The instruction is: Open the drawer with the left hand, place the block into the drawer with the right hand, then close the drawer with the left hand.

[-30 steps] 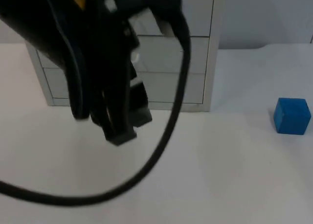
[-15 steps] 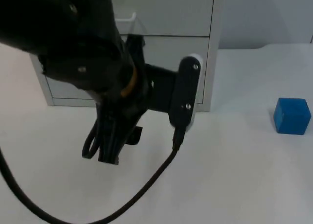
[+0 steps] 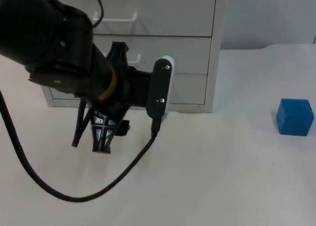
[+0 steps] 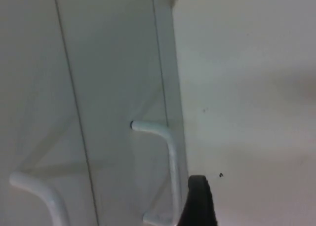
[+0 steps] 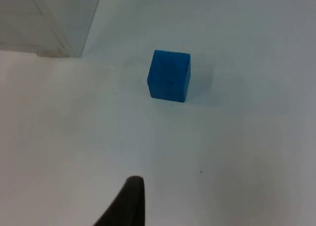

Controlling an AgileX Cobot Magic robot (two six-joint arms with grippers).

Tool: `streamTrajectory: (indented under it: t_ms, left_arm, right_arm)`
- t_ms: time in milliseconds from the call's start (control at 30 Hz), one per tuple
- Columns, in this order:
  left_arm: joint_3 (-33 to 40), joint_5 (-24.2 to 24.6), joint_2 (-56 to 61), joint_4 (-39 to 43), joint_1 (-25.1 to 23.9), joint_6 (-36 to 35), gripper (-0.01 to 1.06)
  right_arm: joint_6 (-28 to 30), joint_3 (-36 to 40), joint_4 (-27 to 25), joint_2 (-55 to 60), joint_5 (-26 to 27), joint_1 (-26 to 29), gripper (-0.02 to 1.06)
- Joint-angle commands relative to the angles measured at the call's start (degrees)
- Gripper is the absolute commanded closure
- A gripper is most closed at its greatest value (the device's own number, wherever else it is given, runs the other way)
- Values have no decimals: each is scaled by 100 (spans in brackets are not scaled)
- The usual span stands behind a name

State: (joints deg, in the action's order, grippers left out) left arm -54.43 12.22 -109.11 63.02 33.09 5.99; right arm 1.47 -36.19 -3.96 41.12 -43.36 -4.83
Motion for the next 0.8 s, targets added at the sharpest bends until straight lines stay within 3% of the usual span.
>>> streamTrajectory:
  t_ms: [0,233,467,767]
  left_arm:
    - [-25,-235,-15,103,-133,-96,44]
    - [-56,-648,-96,132,-319,-84,51]
    - [-609,39,-629,62,-319,-373,51]
    - [-891,-39,-1017,284,-319,-424,51]
  right_arm:
    - [73,29,58,-1,131,43,-1]
    - [73,219,58,-1,271,43,-1]
    - [73,219,80,-1,285,43,-1]
    - [73,219,92,-1,296,43,-1]
